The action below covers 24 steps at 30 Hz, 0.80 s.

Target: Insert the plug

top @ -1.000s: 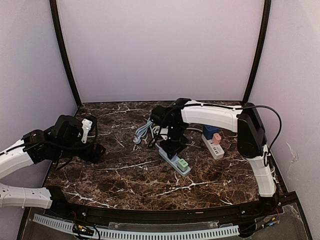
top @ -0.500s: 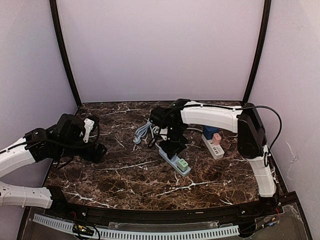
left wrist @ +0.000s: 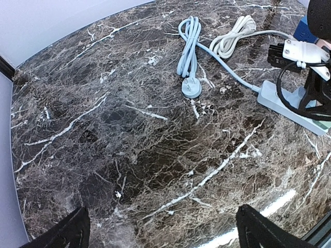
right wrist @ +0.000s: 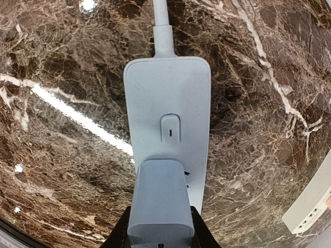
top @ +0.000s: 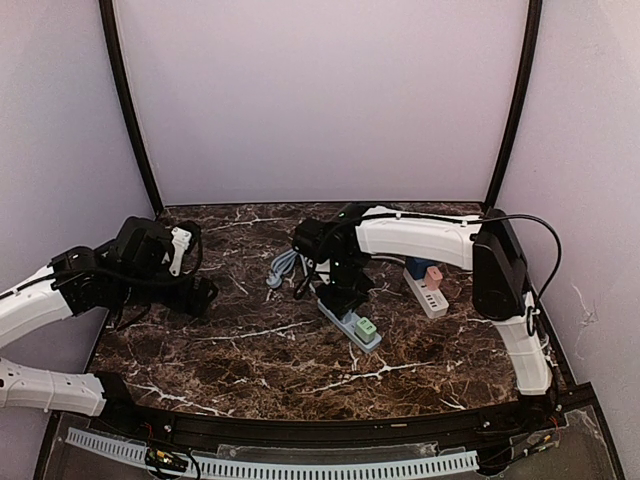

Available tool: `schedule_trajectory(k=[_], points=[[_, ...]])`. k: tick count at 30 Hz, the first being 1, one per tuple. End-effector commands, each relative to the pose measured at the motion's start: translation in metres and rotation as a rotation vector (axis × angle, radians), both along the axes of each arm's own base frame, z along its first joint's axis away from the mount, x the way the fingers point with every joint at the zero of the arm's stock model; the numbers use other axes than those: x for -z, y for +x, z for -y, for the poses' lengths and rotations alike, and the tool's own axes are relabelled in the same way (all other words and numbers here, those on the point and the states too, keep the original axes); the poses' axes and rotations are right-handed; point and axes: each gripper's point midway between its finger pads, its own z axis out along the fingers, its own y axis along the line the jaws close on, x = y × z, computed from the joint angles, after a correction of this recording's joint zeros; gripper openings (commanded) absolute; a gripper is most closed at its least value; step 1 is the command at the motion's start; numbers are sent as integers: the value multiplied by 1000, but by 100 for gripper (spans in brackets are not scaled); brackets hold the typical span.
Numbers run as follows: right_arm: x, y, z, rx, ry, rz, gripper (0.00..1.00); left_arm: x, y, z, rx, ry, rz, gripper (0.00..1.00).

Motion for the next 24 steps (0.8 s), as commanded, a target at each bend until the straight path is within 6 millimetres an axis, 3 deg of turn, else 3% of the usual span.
schedule_trajectory(k=[1,7,14,24], points=[[57,-15,35,13,-192,-93,0,-7,3,1,-28,-24,-10,99],[36,-9,26,-10,-144,-58,9,-8,6,3,-53,-25,-30,99],[0,-4,13,-24,-47,-20,34,-12,10,4,-86,-30,-47,99],[-66,18,-3,-19,139,57,64,-20,18,10,-118,-32,-59,99]])
